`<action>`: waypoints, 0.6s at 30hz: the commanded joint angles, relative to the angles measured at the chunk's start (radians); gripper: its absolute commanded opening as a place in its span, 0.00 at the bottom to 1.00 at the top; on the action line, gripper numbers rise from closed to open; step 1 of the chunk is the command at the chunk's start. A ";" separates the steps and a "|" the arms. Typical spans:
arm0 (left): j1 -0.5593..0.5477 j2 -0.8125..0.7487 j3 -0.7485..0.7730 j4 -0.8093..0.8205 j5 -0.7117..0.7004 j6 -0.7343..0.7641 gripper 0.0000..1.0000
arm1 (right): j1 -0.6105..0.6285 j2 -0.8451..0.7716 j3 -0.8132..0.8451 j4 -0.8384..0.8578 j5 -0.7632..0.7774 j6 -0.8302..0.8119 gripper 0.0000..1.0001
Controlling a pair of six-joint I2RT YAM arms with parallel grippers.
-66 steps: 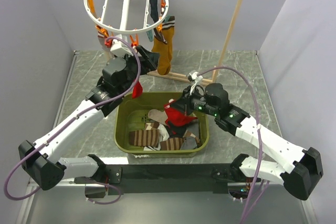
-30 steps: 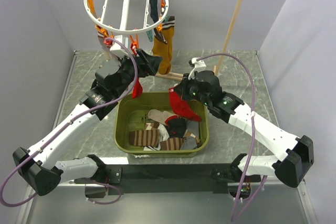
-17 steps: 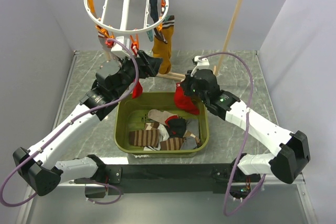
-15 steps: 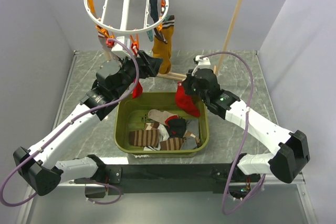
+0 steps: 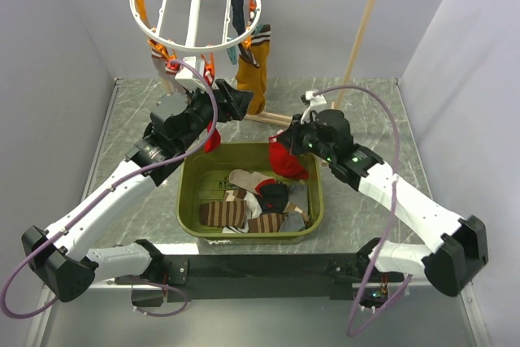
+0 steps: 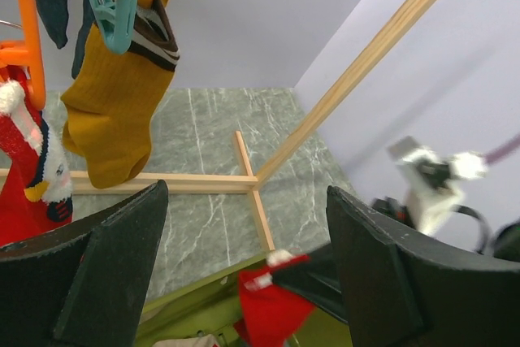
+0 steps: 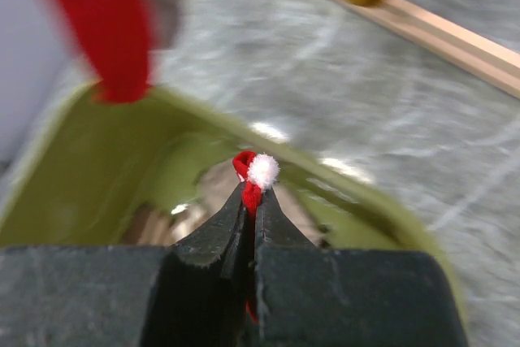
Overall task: Clip the socks to the hanger
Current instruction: Place the sock in the bin.
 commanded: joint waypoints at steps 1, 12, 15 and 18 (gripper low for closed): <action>0.001 -0.003 0.019 0.037 0.002 0.017 0.84 | 0.026 -0.121 0.015 0.033 -0.199 -0.006 0.00; 0.002 -0.018 0.004 0.035 -0.018 0.002 0.84 | 0.112 -0.305 0.015 -0.087 -0.321 0.130 0.00; 0.002 -0.017 0.007 0.028 -0.018 -0.003 0.84 | 0.131 -0.287 -0.037 -0.081 -0.320 0.158 0.00; 0.004 -0.018 0.004 0.028 -0.018 -0.009 0.84 | 0.142 -0.226 -0.080 -0.108 -0.256 0.120 0.00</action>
